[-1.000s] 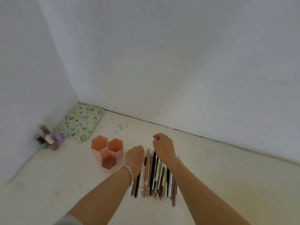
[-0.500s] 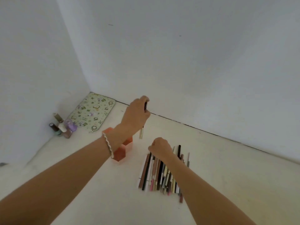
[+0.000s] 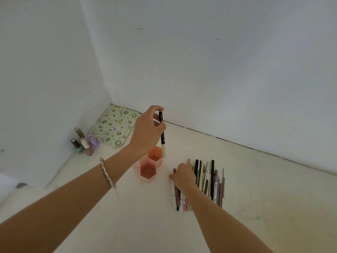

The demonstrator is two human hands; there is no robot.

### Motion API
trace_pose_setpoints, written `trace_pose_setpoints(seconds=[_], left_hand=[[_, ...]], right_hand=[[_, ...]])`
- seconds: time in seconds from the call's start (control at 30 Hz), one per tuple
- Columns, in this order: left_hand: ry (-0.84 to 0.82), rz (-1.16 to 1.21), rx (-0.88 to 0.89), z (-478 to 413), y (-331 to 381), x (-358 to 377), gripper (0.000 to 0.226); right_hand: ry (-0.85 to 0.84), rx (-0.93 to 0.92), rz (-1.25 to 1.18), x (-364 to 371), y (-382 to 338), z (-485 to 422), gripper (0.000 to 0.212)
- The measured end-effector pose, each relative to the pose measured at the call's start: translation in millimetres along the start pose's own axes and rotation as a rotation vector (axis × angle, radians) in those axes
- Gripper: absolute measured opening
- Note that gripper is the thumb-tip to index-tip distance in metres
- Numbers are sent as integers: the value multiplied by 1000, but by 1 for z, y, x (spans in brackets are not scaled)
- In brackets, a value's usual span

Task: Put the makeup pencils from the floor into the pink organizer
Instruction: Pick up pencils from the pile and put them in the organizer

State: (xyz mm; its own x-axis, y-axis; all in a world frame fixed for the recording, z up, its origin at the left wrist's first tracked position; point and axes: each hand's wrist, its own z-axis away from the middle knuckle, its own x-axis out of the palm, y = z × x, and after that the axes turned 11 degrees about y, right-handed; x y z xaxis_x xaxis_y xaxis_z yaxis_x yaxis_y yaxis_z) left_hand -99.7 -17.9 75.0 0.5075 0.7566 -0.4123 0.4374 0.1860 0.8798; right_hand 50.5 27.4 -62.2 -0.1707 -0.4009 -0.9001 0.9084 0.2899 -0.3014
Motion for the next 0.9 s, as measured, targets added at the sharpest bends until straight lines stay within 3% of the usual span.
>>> trace_pose_setpoints(seconds=[0.2, 0.33, 0.5, 0.63, 0.73, 0.9], left_hand=[[5, 54, -14, 3, 0, -6, 34], [203, 103, -62, -14, -9, -37, 34], [383, 42, -43, -21, -36, -59, 40], [239, -59, 62, -4, -64, -44, 44], [118, -242, 112, 12, -89, -39, 44], [98, -274, 184, 24, -110, -41, 16]], right_hand=[[30, 67, -169, -6, 6, -10, 25], [76, 123, -391, -46, 12, -23, 24], [443, 78, -749, -96, -7, -29, 27], [619, -76, -975, -107, -38, -17, 23], [653, -165, -1032, -103, -57, -8, 16], [654, -271, -1088, -85, -79, 1, 12]])
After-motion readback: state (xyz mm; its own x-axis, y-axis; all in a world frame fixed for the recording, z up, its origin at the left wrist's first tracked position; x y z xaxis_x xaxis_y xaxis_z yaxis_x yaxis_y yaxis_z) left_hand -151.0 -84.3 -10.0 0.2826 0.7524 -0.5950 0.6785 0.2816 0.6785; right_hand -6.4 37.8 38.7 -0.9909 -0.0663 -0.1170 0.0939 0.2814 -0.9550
